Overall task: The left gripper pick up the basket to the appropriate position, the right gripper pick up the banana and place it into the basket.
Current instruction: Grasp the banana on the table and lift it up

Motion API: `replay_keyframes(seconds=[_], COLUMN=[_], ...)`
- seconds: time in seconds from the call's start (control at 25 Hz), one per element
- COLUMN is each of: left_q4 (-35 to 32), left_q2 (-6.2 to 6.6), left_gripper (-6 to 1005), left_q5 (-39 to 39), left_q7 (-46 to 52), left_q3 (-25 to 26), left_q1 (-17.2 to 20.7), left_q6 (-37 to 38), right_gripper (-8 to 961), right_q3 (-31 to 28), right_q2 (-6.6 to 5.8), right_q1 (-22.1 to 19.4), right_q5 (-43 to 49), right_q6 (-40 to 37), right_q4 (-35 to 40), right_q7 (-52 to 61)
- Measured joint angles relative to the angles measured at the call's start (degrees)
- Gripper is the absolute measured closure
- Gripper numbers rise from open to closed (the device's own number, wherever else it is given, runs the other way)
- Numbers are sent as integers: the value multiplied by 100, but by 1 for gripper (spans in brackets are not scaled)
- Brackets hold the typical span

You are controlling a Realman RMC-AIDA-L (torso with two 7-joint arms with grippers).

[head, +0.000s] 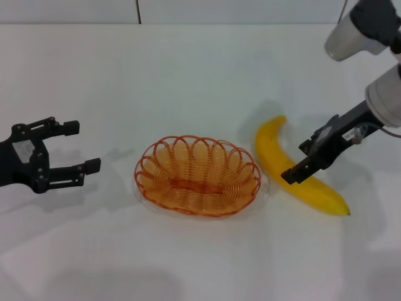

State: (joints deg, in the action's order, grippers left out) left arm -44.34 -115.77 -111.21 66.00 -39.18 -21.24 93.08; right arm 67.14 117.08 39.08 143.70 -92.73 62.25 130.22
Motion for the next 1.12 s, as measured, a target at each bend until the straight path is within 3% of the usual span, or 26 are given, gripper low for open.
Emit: replay_keyframes(seconds=[0.44, 1.12], left_q4=[66, 139], left_q2=[10, 17], left_gripper=[122, 123], left_q5=[-1, 4], left_q7=[0, 0], left_q3=[-21, -21], left_q1=[-107, -188], left_q6=[0, 0], right_gripper=[102, 145], right_q3=[37, 89], right_q2=[-23, -5], right_q1=[405, 432], right_q5=[19, 282], right_q6=[505, 849], right_q4=[-818, -1152], right_q7=[454, 599])
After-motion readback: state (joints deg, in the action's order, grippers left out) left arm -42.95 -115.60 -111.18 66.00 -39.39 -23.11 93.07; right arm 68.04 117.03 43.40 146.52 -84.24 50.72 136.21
